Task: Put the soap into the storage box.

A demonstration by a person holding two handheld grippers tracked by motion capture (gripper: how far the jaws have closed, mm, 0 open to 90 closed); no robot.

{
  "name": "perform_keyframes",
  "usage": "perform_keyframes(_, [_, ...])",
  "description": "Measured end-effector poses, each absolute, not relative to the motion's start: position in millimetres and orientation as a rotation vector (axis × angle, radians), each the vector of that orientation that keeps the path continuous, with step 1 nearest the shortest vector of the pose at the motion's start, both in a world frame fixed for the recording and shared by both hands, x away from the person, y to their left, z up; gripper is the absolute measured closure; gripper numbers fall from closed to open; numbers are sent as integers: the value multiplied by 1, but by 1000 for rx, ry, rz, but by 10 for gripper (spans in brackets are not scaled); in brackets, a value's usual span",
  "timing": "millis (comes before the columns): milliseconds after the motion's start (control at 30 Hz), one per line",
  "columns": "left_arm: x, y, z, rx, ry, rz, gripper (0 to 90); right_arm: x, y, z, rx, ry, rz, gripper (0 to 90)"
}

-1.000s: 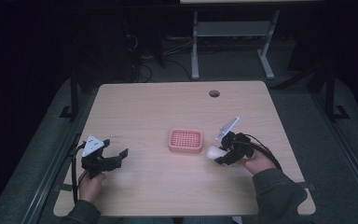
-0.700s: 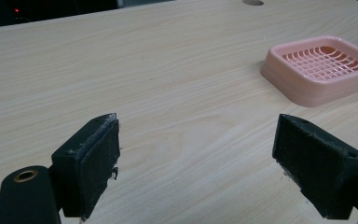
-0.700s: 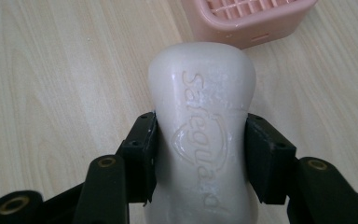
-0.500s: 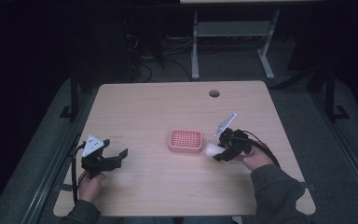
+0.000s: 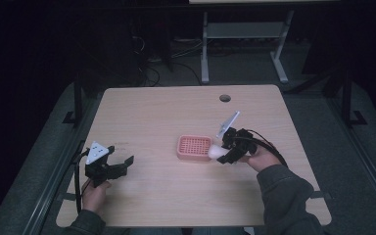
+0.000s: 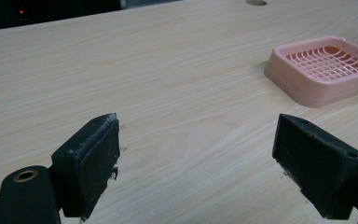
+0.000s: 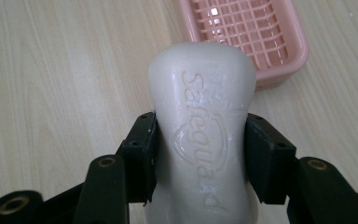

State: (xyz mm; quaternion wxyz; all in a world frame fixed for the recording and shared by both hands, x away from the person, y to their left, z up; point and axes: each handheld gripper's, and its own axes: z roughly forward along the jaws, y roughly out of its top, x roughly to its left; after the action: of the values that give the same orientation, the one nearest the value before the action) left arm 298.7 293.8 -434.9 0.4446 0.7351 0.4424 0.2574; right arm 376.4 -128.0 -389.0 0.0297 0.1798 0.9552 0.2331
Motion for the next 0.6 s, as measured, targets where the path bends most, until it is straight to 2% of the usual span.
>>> perform_keyframes(600, [299, 293, -435, 1826, 1098, 651, 141, 394, -103, -378, 502, 2960, 716, 487])
